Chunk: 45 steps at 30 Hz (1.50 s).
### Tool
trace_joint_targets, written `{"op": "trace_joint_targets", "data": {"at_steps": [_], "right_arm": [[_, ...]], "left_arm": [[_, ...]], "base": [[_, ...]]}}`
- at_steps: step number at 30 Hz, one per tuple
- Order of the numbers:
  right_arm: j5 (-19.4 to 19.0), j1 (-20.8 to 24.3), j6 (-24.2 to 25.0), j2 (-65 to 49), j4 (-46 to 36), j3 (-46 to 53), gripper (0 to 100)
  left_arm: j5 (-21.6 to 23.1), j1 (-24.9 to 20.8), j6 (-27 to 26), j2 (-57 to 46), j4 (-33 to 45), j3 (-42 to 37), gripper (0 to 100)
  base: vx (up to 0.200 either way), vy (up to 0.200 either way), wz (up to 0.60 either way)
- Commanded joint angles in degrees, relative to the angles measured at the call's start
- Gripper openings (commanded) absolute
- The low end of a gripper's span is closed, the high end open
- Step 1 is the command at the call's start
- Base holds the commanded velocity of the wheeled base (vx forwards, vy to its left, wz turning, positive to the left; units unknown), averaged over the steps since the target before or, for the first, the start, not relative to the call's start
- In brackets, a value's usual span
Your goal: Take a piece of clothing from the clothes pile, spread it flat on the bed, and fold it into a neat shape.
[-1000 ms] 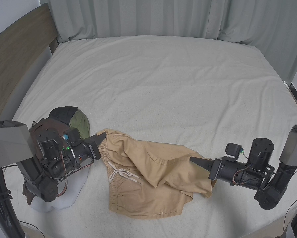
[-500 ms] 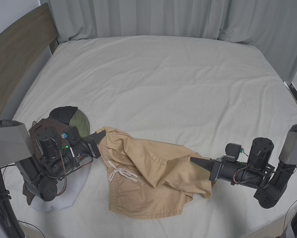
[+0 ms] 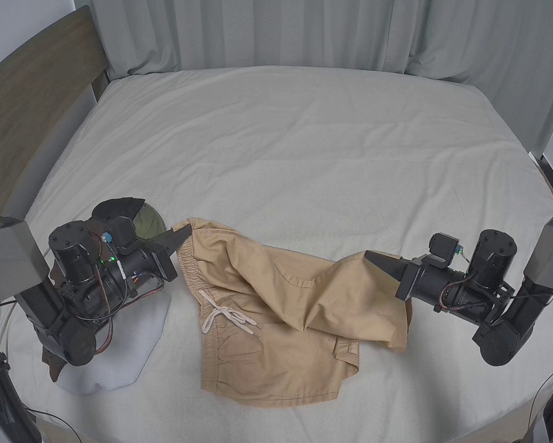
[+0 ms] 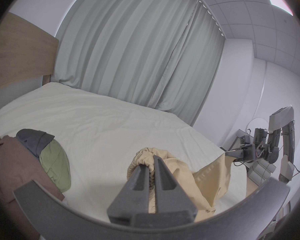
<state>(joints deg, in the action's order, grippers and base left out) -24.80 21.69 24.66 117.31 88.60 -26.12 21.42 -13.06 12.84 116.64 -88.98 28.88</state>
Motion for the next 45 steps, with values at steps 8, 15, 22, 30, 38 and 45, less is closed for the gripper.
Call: {"op": "trace_joint_targets", "data": {"at_steps": [8, 15, 22, 30, 38, 45], "right_arm": [[-0.2, -0.8, 0.0, -0.2, 0.0, -2.0, 0], [-1.7, -2.1, -0.1, -1.5, 0.1, -1.6, 0], [-4.4, -2.6, -0.1, -4.2, 0.1, -1.5, 0], [-4.6, -5.4, -0.1, -4.2, 0.1, -2.3, 0], [-4.6, -6.4, -0.1, -4.2, 0.1, -3.2, 0], [-4.6, -7.8, -0.1, -4.2, 0.1, -4.0, 0]], "left_arm": [[0.6, 1.1, 0.0, -1.9, -0.3, -0.3, 0], [0.7, 1.5, 0.1, -2.3, -0.3, -0.3, 0], [0.7, 1.9, 0.1, -3.3, -0.2, -0.6, 0], [0.7, 3.4, 0.2, -3.3, -0.2, -0.2, 0], [0.7, 3.6, 0.2, -3.3, -0.2, -0.2, 0], [0.7, 4.4, 0.2, -3.3, -0.2, 0.0, 0]], "base": [[0.000, 0.000, 0.00], [0.000, 0.000, 0.00], [0.000, 0.000, 0.00], [0.000, 0.000, 0.00], [0.000, 0.000, 0.00], [0.000, 0.000, 0.00]]}}
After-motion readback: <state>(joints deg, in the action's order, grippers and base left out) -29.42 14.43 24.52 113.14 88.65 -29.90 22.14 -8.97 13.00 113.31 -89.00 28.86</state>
